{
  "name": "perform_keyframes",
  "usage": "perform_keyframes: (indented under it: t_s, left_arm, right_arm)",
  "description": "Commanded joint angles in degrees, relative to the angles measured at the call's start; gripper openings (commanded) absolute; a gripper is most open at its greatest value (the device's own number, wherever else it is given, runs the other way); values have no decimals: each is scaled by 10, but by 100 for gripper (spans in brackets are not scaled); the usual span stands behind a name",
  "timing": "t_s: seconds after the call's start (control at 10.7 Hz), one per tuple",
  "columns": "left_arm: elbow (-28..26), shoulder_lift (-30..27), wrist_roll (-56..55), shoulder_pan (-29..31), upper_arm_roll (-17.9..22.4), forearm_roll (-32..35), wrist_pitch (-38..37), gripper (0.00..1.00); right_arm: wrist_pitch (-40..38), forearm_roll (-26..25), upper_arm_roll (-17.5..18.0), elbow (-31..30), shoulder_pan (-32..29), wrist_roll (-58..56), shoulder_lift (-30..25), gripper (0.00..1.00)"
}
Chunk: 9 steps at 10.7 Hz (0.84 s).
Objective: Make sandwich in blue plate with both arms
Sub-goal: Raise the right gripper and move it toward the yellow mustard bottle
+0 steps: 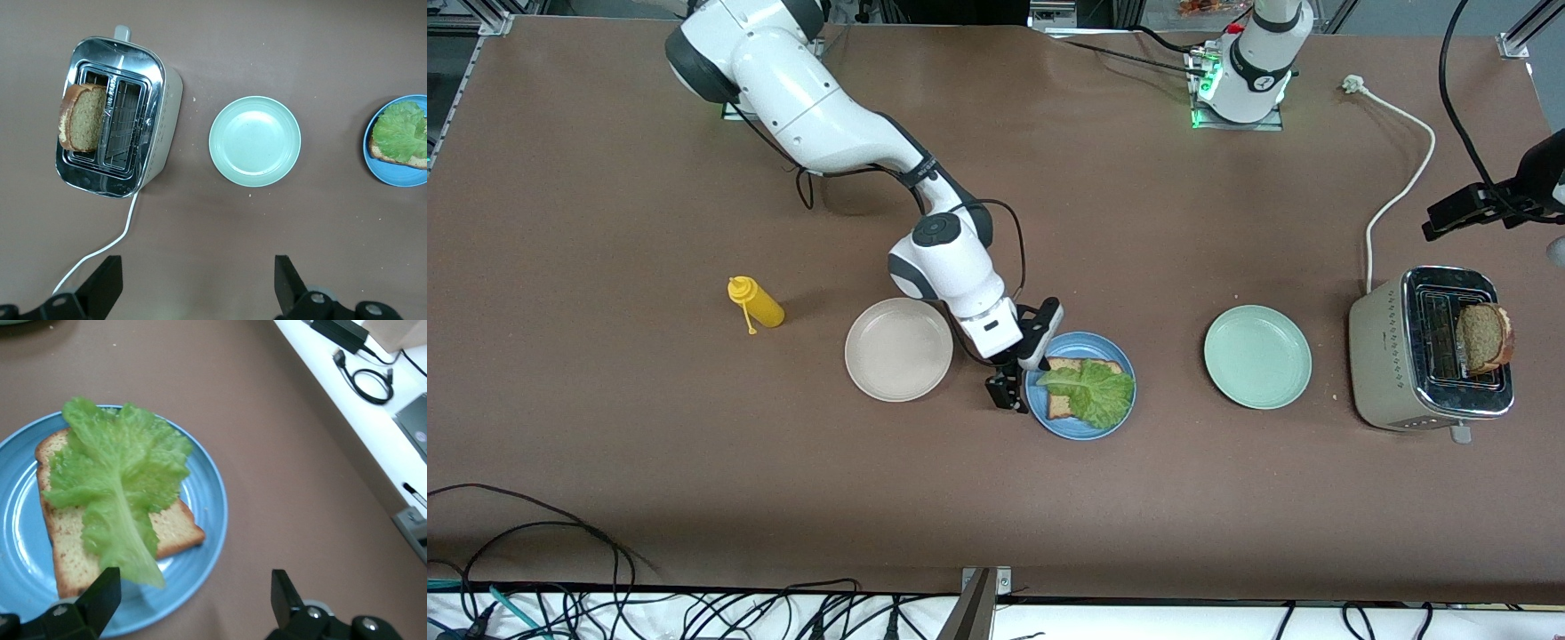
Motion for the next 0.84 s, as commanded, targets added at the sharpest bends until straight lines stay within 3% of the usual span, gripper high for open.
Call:
perform_keyframes:
  t_s: [0.0,0.28,0.47,0.75]
  left_arm:
    - [4,-3,13,5,-1,5,-1,100]
    - [4,-3,13,5,-1,5,0,100]
    - [4,-3,13,5,-1,4,0,100]
    - [4,-3,13,5,-1,4,0,100]
  right_arm:
    - [-99,20,59,-125,-65,2,-129,100]
    - [-223,87,83,-203,-115,6,-257,100]
    - [-384,143,80,-194,-128,6,-327,100]
    - [-540,160,79,-191,-187,6,-397,100]
